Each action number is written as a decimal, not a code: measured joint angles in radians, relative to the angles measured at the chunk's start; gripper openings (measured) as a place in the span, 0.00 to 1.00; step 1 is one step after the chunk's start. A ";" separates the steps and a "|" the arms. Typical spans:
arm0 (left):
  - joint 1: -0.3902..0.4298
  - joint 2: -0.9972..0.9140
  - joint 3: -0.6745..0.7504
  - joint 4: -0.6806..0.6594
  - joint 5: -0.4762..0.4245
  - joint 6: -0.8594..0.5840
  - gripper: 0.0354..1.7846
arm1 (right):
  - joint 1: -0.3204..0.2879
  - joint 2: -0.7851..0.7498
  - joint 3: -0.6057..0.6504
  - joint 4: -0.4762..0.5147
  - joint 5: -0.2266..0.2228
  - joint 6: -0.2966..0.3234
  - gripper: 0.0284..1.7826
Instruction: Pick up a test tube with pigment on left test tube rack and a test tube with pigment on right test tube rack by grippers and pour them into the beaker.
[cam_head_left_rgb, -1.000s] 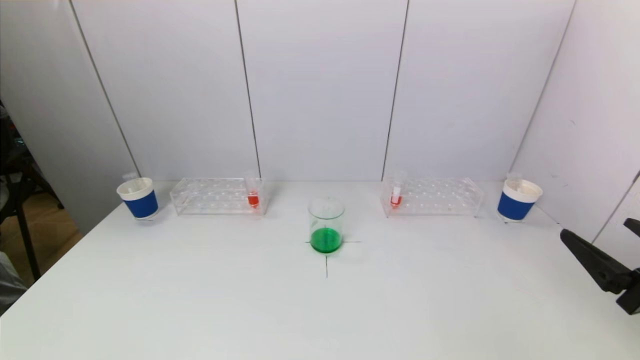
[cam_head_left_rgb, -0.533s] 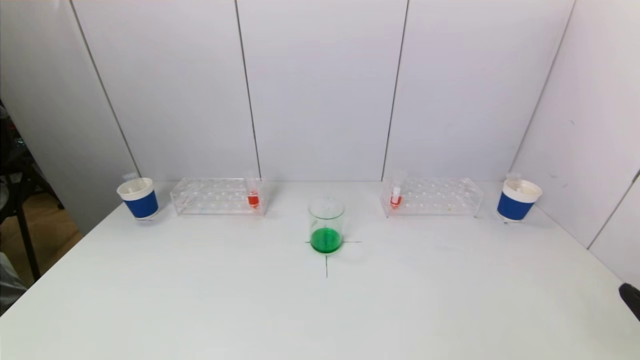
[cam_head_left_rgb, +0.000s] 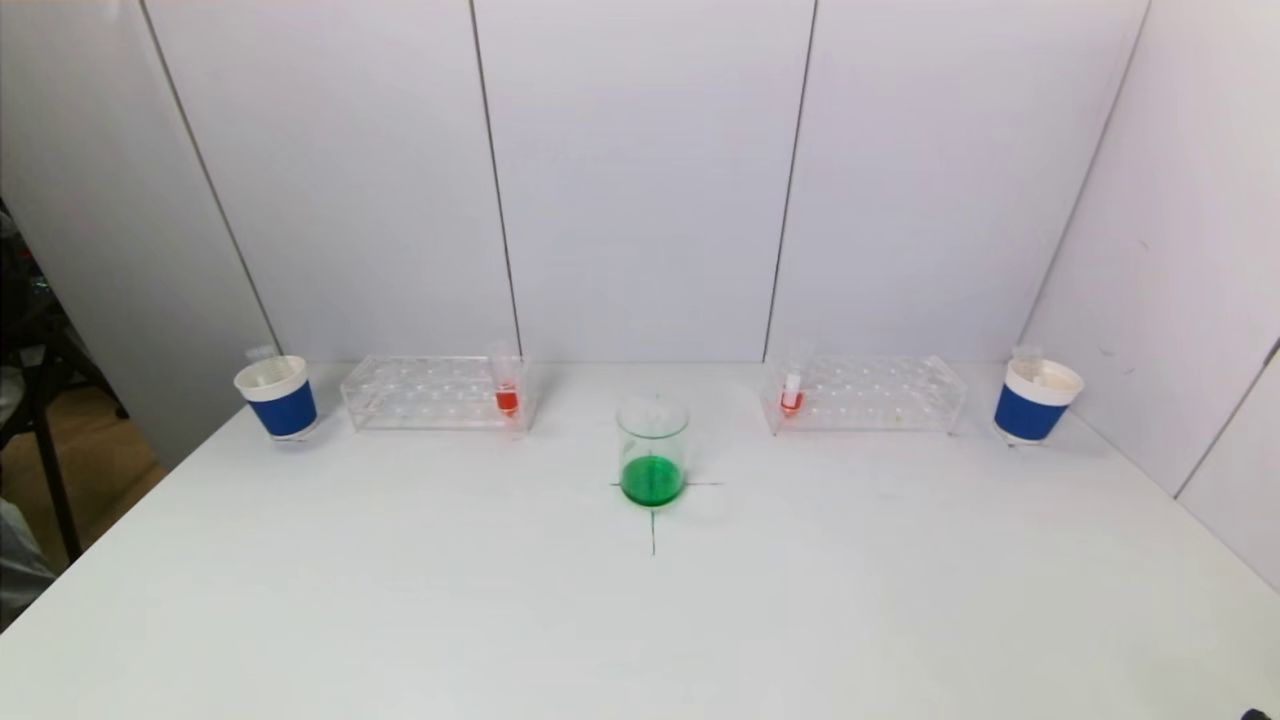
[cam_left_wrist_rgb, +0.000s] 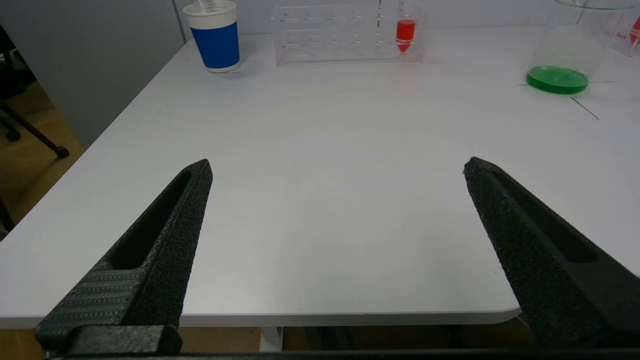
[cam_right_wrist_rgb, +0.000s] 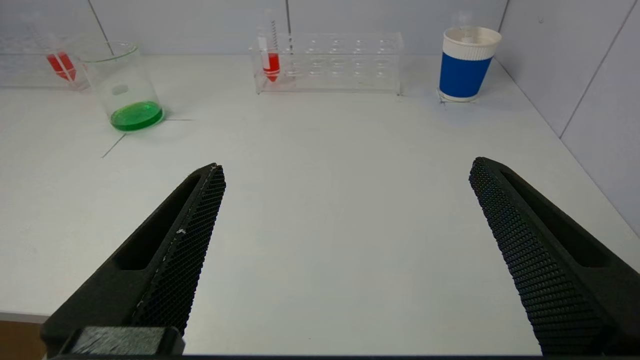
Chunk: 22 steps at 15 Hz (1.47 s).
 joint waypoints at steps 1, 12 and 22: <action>0.000 0.000 0.000 0.000 0.000 0.000 0.99 | 0.000 -0.005 0.016 0.009 -0.018 -0.001 1.00; 0.000 0.000 0.000 0.000 0.000 0.000 0.99 | 0.067 -0.149 0.003 0.210 -0.089 -0.044 1.00; 0.000 0.000 0.000 0.000 0.000 0.000 0.99 | 0.069 -0.281 0.029 0.194 -0.146 -0.064 1.00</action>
